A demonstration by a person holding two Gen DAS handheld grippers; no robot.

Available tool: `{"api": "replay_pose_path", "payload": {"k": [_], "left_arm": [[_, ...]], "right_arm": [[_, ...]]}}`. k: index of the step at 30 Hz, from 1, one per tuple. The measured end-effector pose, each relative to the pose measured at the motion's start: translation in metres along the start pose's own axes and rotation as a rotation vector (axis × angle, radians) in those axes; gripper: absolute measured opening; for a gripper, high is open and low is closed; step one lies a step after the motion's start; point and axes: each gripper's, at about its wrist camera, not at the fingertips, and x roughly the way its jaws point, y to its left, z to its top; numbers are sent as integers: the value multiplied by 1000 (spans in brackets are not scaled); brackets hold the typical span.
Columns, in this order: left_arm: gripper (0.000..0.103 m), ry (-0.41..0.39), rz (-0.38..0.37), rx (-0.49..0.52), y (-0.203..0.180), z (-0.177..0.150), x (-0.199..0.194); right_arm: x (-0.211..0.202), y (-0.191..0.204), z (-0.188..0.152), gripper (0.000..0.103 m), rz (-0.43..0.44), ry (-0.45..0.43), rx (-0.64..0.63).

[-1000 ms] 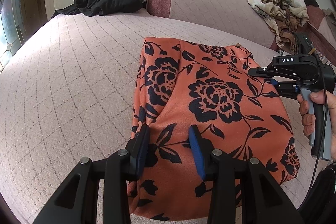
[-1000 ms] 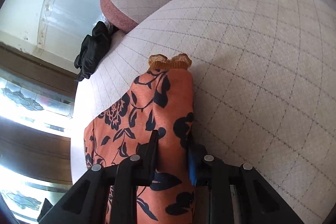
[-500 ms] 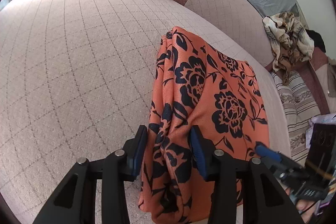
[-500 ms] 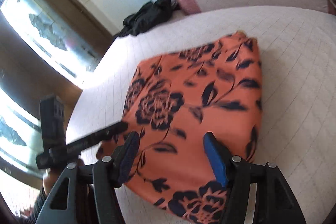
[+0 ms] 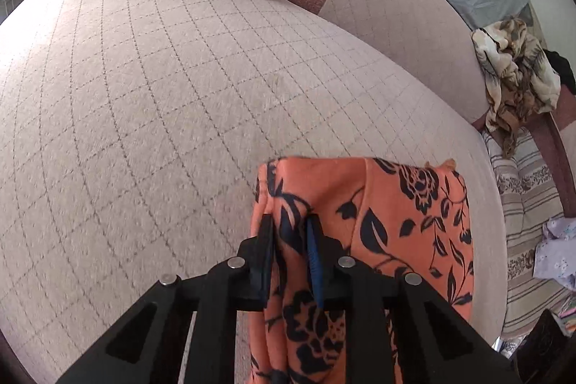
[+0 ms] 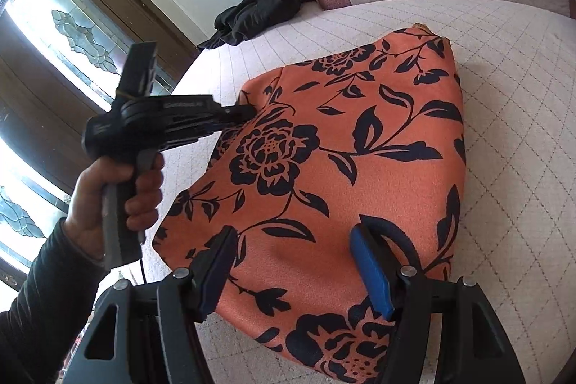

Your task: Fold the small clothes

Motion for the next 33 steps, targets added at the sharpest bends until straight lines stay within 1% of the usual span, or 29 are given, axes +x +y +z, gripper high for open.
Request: {"api": "replay_pose_path", "payload": {"k": [2, 4, 7, 9, 11, 13, 15, 17, 19, 21, 27, 30, 33], "left_arm": [[21, -8, 18, 9, -1, 4, -2], [28, -34, 56, 28, -2, 0, -10], [39, -119, 129, 51, -8, -15, -38], [64, -192, 156, 75, -12, -31, -63], [71, -249, 202, 107, -22, -47, -82], [72, -264, 230, 138, -29, -63, -93], [73, -261, 228, 139, -31, -75, -102], [73, -249, 216, 142, -34, -83, -106], [73, -242, 222, 154, -38, -91, -108], [73, -231, 219, 171, -41, -95, -108], [73, -211, 202, 155, -42, -106, -103], [73, -200, 197, 150, -41, -109, -101], [73, -185, 183, 154, -39, -110, -98]], "right_arm": [[-1, -1, 0, 69, 8, 2, 4], [-1, -3, -1, 69, 18, 3, 7], [-3, -6, -1, 69, 27, 3, 16], [-7, -8, 0, 69, 36, -2, 32], [-13, -9, 0, 69, 49, -12, 46], [-21, -11, -3, 69, 50, -26, 62], [-30, -13, -8, 74, 50, -44, 70], [-39, -14, -14, 76, 41, -60, 76], [-47, -18, -19, 77, 41, -73, 95], [-56, -26, -23, 78, 31, -86, 130], [-74, -58, -33, 78, 16, -111, 238], [-75, -71, -35, 78, 12, -109, 279], [-71, -81, -33, 78, 33, -100, 316]]}}
